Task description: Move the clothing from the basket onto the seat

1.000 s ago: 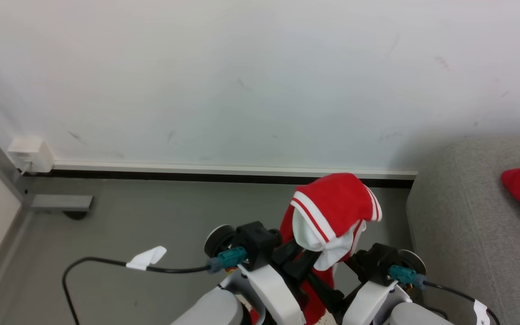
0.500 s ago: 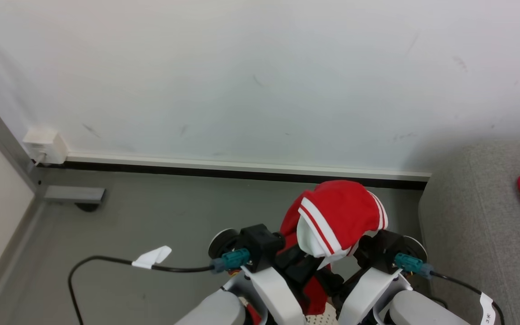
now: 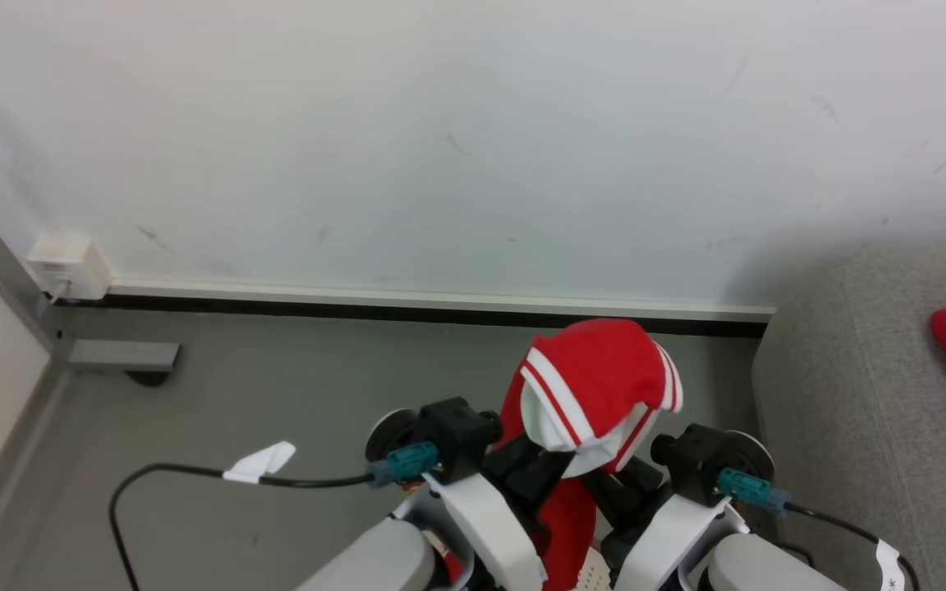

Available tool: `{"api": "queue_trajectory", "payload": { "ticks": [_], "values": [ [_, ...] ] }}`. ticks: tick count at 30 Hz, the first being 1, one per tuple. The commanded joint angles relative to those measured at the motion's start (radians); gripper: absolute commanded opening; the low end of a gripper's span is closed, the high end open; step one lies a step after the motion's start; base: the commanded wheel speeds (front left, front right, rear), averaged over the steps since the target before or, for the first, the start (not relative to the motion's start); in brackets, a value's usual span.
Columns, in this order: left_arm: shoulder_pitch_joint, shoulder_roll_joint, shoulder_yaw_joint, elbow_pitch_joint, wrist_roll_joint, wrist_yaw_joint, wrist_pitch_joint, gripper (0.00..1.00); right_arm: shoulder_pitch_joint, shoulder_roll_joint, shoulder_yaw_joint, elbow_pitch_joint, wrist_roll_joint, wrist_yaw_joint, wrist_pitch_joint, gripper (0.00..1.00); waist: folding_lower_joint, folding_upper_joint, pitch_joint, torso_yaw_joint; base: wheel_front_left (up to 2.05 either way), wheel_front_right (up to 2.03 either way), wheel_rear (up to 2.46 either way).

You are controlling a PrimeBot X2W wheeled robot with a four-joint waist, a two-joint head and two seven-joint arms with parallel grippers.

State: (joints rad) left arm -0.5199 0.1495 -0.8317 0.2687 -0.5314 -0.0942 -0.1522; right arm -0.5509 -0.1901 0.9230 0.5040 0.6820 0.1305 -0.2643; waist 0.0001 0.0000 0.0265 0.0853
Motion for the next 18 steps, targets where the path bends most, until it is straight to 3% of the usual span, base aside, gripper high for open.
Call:
{"api": "queue_trajectory", "payload": {
  "ticks": [1,17,18],
  "values": [
    [-0.006,0.012,0.008,0.005,-0.017,0.008,-0.008,0.0,0.011,-0.006,-0.007,-0.009,0.005,0.001,0.0,0.0,-0.0001,0.0,0.001,-0.001,0.0,0.0,0.0],
    [0.009,0.054,0.048,0.04,-0.036,0.037,-0.03,0.0,0.087,-0.051,-0.11,-0.124,-0.041,0.001,0.0,0.0,-0.0001,0.0,-0.002,-0.037,0.0,0.0,0.0],
    [0.01,0.055,0.048,0.042,-0.037,0.039,-0.031,0.07,0.092,-0.053,-0.119,-0.132,-0.046,0.001,0.0,0.0,-0.0001,0.0,-0.002,-0.041,0.0,0.0,0.0]
  ]
}}
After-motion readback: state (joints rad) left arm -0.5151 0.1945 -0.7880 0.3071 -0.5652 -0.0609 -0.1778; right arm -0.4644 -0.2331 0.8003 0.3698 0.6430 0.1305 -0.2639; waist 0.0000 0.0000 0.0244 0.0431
